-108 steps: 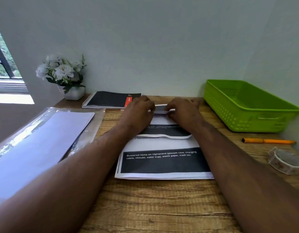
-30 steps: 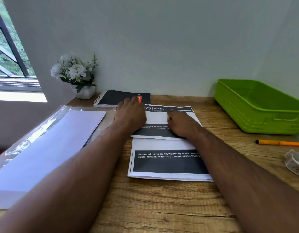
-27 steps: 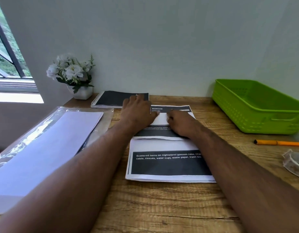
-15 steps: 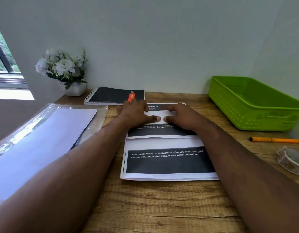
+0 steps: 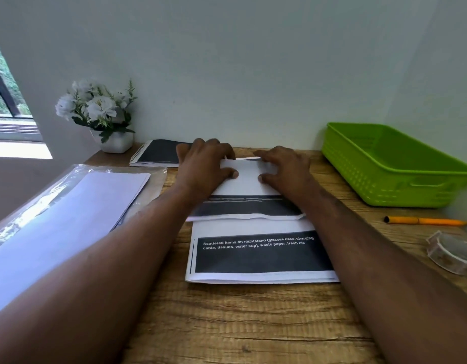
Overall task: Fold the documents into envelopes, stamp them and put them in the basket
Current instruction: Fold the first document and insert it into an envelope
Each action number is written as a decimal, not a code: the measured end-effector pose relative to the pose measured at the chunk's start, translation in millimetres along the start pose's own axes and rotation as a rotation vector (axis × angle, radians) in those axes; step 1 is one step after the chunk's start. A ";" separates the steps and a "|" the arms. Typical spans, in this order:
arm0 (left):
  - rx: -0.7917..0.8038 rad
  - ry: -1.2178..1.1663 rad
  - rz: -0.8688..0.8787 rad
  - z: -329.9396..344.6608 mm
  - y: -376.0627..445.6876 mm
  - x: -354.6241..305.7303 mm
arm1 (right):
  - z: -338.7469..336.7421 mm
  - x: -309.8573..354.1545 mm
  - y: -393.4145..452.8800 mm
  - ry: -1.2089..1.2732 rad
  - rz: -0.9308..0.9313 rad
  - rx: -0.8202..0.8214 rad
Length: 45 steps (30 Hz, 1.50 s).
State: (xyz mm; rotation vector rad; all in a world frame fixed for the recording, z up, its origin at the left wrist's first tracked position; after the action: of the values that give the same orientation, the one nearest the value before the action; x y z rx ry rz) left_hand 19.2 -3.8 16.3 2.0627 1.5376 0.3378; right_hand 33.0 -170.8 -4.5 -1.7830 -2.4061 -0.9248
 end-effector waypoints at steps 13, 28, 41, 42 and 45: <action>0.064 0.076 0.049 1.5 -9.8 -18.6 | -21.3 24.8 -3.3 0.005 -0.290 -0.181; 0.521 -0.026 -0.060 66.7 -22.7 -11.3 | 22.6 11.3 -10.4 0.123 -0.023 0.219; 0.626 0.044 0.015 80.7 -27.1 -13.5 | 45.8 43.4 -11.7 -0.250 0.016 0.209; 0.626 0.040 0.011 81.0 -27.0 -13.5 | 45.3 45.3 -12.1 -0.263 0.020 0.212; 0.623 0.053 0.004 83.1 -27.5 -12.7 | 42.3 50.0 -12.8 -0.298 0.035 0.229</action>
State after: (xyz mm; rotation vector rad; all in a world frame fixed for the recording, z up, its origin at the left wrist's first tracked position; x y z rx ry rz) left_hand 34.6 -32.5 -65.9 2.5300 1.8353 -0.1092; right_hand 18.1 -110.2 -28.2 -1.9843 -2.5098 -0.3814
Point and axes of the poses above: each hand's wrist, its own y-axis towards the middle knuckle, its own z-axis out of the palm, x = y × z, the point moved 8 cm from there along y, towards the middle knuckle, and after that the axes turned 6 degrees about y, right-handed, at the moved point
